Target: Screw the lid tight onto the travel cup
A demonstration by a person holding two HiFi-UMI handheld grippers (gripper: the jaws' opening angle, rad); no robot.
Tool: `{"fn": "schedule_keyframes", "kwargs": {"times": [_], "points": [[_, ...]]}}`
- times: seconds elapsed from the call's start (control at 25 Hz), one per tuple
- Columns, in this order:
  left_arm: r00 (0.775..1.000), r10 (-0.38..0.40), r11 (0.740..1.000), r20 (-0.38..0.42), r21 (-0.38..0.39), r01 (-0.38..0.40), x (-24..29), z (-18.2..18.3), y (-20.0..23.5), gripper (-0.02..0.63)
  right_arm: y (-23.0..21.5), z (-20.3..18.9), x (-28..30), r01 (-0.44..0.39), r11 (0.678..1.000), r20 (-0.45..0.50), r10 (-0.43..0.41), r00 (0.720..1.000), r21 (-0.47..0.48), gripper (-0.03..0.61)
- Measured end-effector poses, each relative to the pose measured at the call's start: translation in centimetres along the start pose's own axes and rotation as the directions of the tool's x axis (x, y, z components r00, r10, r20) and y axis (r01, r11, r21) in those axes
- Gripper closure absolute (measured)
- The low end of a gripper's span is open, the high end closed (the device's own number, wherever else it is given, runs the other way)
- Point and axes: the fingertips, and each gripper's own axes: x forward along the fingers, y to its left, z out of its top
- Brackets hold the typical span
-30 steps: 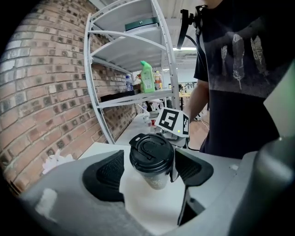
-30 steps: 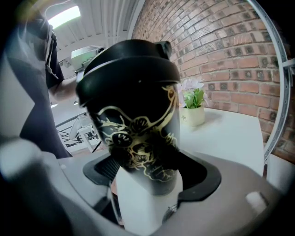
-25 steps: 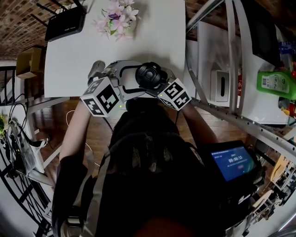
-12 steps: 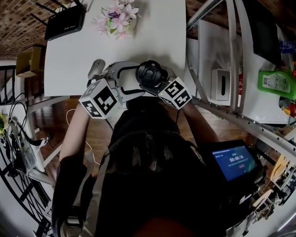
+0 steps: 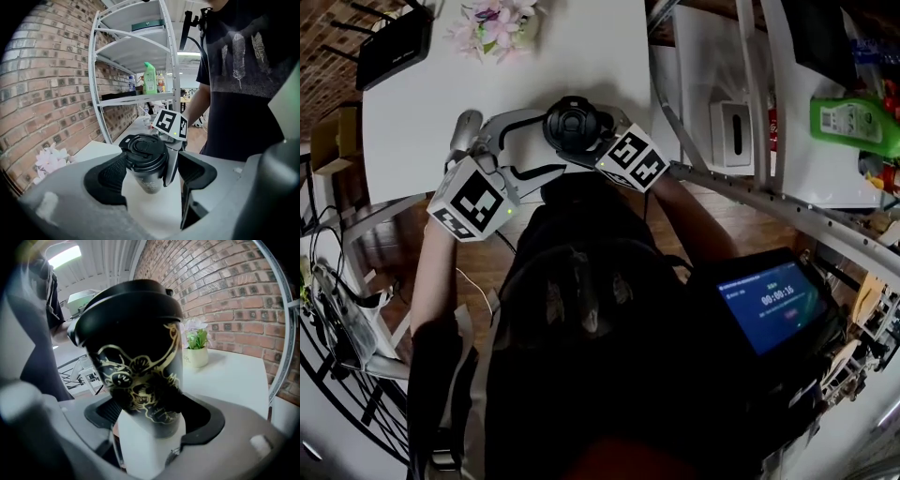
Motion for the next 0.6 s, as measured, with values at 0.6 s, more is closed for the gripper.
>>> {"fn": "schedule_keyframes", "kwargs": {"times": [0.6], "points": [[0.988, 0.050, 0.995, 0.144, -0.095, -0.037, -0.7, 1.4, 2.2, 0.255, -0.2, -0.7, -0.8, 0.003, 1.000, -0.012, -0.003, 1.000, -0.003, 0.186]]}}
